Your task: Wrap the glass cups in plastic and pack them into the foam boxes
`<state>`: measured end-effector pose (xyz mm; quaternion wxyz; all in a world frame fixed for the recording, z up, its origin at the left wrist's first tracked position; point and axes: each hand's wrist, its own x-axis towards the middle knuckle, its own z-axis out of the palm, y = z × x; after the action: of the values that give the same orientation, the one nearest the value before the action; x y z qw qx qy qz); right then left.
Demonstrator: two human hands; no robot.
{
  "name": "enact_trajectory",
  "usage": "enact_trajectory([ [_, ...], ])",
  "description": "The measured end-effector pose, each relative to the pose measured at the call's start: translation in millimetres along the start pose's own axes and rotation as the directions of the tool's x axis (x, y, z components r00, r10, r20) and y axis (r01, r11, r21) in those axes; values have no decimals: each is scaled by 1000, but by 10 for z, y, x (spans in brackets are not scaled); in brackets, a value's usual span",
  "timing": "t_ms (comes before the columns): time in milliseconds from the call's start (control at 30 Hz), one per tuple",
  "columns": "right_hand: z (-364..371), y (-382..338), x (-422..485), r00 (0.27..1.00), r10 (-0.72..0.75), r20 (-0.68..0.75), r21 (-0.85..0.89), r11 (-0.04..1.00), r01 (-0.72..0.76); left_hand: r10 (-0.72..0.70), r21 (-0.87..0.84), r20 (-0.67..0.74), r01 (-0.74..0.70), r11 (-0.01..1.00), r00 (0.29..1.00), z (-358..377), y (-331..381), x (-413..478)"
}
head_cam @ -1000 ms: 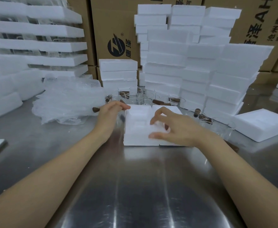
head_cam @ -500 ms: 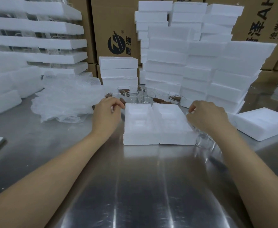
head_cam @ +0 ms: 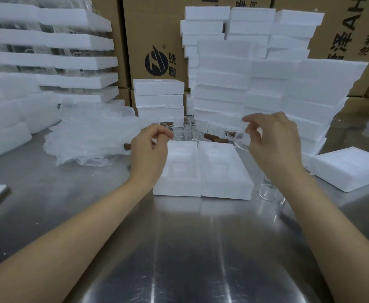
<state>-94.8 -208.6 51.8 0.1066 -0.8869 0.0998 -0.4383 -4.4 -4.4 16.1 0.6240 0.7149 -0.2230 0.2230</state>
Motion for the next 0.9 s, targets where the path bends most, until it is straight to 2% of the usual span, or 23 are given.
enact_trajectory([
  [67, -2, -89, -20, 998, -28, -56, 301, 953, 43, 76, -13, 29, -76, 997, 997, 38, 117, -71],
  [133, 7, -159, -40, 1000, -16, 13, 571, 821, 6, 166, 45, 93, -170, 984, 982, 75, 213, -143],
  [233, 47, -255, -82, 986, -43, 162, 772, 627, -99, 171, 181, 251, -220, 958, 953, 113, 287, -212],
  [300, 93, -294, -126, 974, -53, 219, 820, 551, -155, 107, 231, 328, -189, 954, 939, 136, 293, -252],
  [367, 119, -325, -169, 969, -57, 242, 835, 521, -177, 72, 241, 340, -161, 957, 938, 166, 280, -301],
  [500, 134, -388, -222, 974, -58, 218, 824, 545, -152, 26, 169, 293, -79, 982, 956, 194, 212, -298],
  [600, 191, -462, -275, 948, -79, 307, 786, 582, -206, -133, -63, 282, 157, 986, 950, 193, 230, -208],
  [667, 224, -483, -294, 926, -93, 367, 791, 556, -257, -221, -324, 367, 347, 880, 904, 191, 228, -148],
  [733, 236, -478, -290, 929, -76, 363, 802, 532, -270, -188, -484, 481, 438, 758, 856, 164, 196, -99],
  [800, 250, -449, -275, 932, -34, 361, 841, 443, -310, -121, -487, 550, 436, 757, 826, 142, 161, -73],
  [900, 281, -377, -235, 902, -31, 430, 888, 195, -417, -115, -402, 560, 391, 828, 821, 140, 174, -30],
])
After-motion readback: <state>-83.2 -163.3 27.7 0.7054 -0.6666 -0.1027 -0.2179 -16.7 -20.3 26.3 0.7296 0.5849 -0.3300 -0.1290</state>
